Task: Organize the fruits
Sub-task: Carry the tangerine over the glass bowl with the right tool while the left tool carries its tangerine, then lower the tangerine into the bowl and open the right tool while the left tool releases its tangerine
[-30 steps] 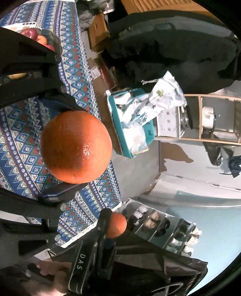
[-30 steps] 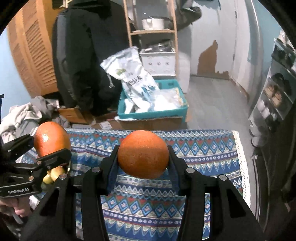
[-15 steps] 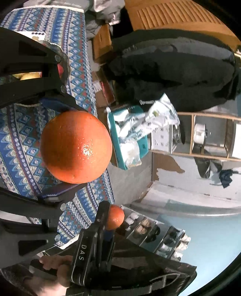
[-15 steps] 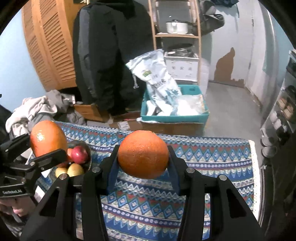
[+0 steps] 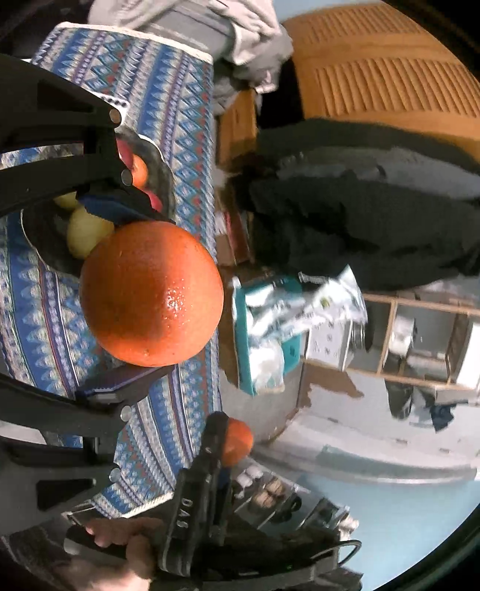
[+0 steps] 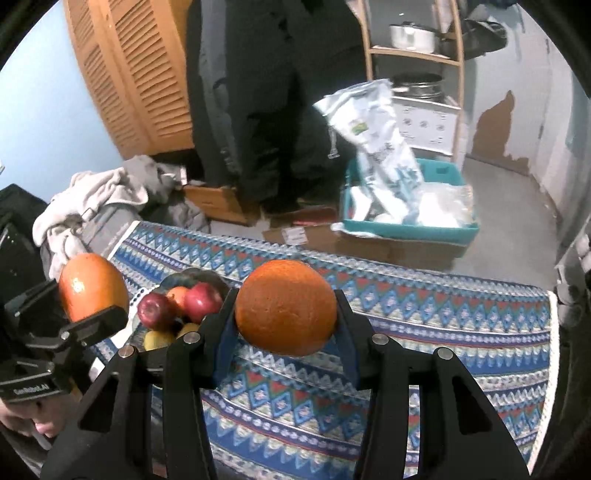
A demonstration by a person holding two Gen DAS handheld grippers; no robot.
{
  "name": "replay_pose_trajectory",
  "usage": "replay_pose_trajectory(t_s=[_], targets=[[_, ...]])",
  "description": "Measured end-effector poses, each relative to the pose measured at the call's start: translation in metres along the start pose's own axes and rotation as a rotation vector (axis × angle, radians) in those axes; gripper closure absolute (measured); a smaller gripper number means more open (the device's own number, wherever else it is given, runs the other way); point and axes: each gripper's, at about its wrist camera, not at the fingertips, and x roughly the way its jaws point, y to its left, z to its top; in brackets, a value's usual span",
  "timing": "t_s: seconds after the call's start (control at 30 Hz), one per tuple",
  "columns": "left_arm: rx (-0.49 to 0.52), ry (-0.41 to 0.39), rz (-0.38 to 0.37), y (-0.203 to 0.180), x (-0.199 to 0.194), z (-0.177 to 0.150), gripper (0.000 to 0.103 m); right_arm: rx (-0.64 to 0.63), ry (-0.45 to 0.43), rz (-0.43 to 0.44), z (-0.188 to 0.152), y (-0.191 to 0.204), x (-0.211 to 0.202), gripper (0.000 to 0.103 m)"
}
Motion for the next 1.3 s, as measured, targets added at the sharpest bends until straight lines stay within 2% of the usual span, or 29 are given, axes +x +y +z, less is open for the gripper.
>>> replay_pose_trajectory(t_s=[0.3, 0.5, 0.83, 1.1, 1.3], targets=[[-0.108, 0.06, 0.075, 0.057, 0.022, -0.03, 0.035, -0.044, 0.07, 0.07, 0.013, 0.046, 0.049, 0.056], [-0.187, 0.151, 0.09, 0.087, 0.048, -0.059, 0.035, -0.068, 0.14, 0.089, 0.01, 0.068, 0.085, 0.056], [-0.191, 0.245, 0.145, 0.1, 0.081, -0.087, 0.035, -0.1, 0.262, 0.103, -0.007, 0.087, 0.14, 0.056], [-0.219, 0.286, 0.15, 0.108, 0.096, -0.097, 0.035, -0.12, 0.31, 0.106, -0.017, 0.096, 0.158, 0.056], [-0.24, 0.345, 0.141, 0.108, 0.109, -0.107, 0.034, -0.124, 0.335, 0.105, -0.023, 0.099, 0.166, 0.056]])
